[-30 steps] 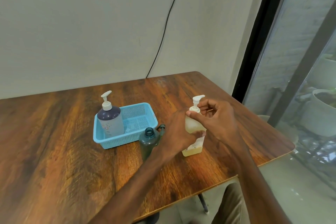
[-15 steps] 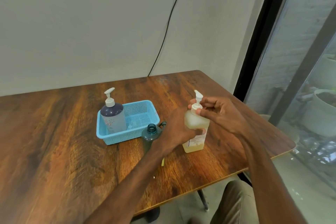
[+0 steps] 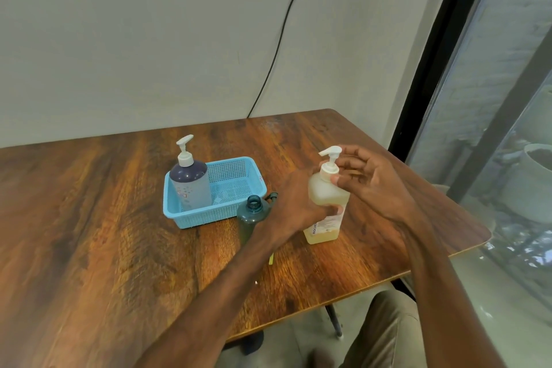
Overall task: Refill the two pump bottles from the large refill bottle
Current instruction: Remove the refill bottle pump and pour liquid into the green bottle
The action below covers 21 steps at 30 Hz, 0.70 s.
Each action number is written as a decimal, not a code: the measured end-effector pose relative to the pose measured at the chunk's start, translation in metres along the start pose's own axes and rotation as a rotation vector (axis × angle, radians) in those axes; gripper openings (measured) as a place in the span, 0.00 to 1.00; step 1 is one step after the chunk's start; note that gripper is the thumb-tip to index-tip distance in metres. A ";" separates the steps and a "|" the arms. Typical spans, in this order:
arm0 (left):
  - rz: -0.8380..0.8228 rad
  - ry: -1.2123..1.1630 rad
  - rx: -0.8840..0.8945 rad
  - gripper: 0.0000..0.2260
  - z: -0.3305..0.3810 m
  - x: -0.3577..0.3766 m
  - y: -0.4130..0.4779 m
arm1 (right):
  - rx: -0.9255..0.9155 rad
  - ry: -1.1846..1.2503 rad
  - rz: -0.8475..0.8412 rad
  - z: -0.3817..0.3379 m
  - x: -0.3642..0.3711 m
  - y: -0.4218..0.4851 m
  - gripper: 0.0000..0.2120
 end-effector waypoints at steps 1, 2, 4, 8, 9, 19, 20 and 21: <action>0.000 0.001 0.006 0.32 0.000 0.000 0.000 | 0.004 0.017 -0.026 0.000 0.000 -0.001 0.22; -0.002 0.000 0.010 0.32 -0.001 0.001 0.000 | 0.006 0.016 -0.036 0.000 0.001 -0.002 0.23; -0.011 -0.007 -0.005 0.30 -0.003 0.001 0.001 | 0.005 -0.044 0.000 0.001 0.004 -0.003 0.24; -0.025 -0.021 -0.015 0.29 -0.003 0.002 0.000 | 0.001 -0.171 0.151 0.000 0.008 -0.002 0.23; -0.025 -0.020 -0.017 0.29 -0.003 0.001 -0.001 | 0.000 -0.167 0.184 0.000 0.009 -0.002 0.23; -0.009 0.012 -0.032 0.28 -0.006 0.004 0.002 | -0.003 0.012 0.099 0.000 0.008 -0.001 0.24; -0.016 0.005 -0.035 0.27 -0.005 0.004 0.001 | -0.009 -0.027 0.137 -0.002 0.007 -0.002 0.23; -0.027 -0.006 -0.037 0.27 -0.005 0.004 0.001 | -0.015 -0.080 0.175 -0.003 0.006 -0.003 0.22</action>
Point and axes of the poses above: each hand's wrist, its own y-axis towards the middle knuckle, its own x-axis out of the palm, z = x × y, the point moved 8 cm from there along y, towards the middle knuckle, and after that the axes turned 11 degrees about -x, right-handed, at the moved point
